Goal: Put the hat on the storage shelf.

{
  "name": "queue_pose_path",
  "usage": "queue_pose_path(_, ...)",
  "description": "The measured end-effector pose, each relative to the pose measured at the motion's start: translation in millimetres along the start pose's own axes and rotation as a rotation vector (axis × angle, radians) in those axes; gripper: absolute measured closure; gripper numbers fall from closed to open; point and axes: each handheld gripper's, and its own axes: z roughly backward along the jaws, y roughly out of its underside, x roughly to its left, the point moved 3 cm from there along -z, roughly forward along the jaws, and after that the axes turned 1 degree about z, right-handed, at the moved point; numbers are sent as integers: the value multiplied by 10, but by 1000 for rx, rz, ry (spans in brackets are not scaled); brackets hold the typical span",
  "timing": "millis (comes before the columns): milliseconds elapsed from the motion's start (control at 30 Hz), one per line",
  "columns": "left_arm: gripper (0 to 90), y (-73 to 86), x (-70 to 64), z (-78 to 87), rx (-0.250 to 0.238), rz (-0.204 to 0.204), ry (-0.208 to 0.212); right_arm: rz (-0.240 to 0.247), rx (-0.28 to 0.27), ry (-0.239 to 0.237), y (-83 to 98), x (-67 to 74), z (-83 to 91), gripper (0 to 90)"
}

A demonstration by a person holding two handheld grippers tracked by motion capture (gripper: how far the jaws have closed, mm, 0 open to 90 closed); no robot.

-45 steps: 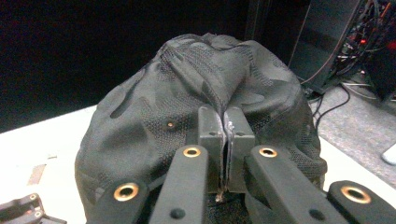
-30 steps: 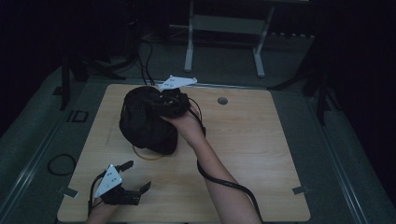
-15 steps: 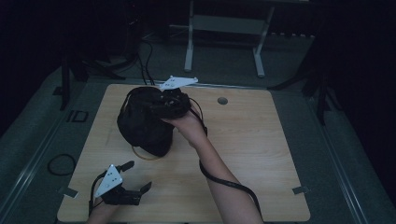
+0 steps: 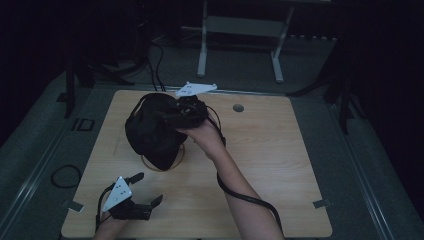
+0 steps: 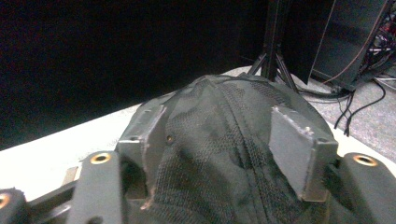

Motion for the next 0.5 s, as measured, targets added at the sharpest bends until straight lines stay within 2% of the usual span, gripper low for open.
queue_pose_path(200, 22, -1, -17, -5, 2, -1, -3, -6, -7, -11, 57, 6, 89, 238)
queue_pose_path(267, 22, -3, -25, -8, 2, 2, 0, -5, -7, -28, 93, -10, 123, 167)
queue_pose_path(333, 22, -6, -33, -12, -1, 0, -1, -10, -10, -29, 124, -23, 155, 160)
queue_pose_path(500, 22, 1, -44, -29, 6, -6, -5, 14, -19, -8, 252, -45, 243, 142)
